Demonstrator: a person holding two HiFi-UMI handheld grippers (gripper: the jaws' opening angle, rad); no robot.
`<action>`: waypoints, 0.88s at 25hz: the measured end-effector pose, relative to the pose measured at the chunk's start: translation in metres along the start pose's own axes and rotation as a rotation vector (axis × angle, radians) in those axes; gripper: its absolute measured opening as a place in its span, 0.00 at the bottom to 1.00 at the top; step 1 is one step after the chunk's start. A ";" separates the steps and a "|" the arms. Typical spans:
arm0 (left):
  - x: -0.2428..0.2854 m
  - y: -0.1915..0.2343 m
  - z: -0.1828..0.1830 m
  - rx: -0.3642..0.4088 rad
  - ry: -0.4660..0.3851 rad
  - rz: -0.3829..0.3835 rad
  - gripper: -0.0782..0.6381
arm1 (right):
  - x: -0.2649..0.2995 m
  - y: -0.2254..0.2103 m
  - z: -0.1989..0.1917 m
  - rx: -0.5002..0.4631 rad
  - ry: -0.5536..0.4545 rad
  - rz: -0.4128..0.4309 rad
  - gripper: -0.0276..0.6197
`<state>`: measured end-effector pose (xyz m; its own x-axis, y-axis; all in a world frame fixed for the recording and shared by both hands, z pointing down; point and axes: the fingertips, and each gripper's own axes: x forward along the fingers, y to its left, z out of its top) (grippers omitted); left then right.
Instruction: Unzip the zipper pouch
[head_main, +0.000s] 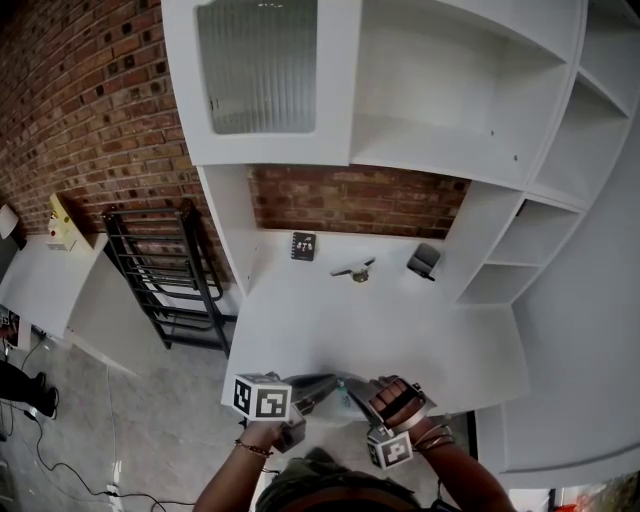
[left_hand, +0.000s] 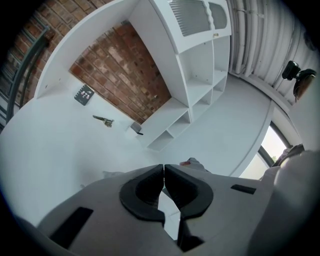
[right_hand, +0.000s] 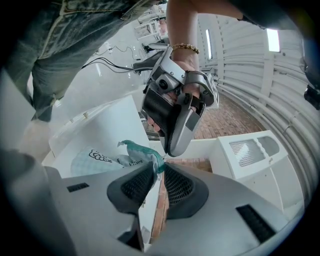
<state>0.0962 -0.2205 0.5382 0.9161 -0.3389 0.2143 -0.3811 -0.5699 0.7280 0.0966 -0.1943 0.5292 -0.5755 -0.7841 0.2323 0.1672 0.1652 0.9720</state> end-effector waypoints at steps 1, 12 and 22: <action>0.001 0.000 -0.001 0.005 0.006 0.003 0.12 | 0.000 -0.001 0.000 -0.002 0.000 -0.007 0.14; 0.006 -0.001 -0.001 0.048 0.018 0.014 0.12 | 0.004 0.024 -0.005 0.168 -0.009 0.008 0.15; 0.006 -0.010 0.014 0.091 -0.010 -0.016 0.12 | 0.007 0.015 -0.014 0.656 -0.072 0.099 0.23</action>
<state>0.1038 -0.2271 0.5229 0.9208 -0.3368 0.1965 -0.3771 -0.6408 0.6687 0.1063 -0.2052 0.5447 -0.6379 -0.7086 0.3016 -0.2863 0.5818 0.7612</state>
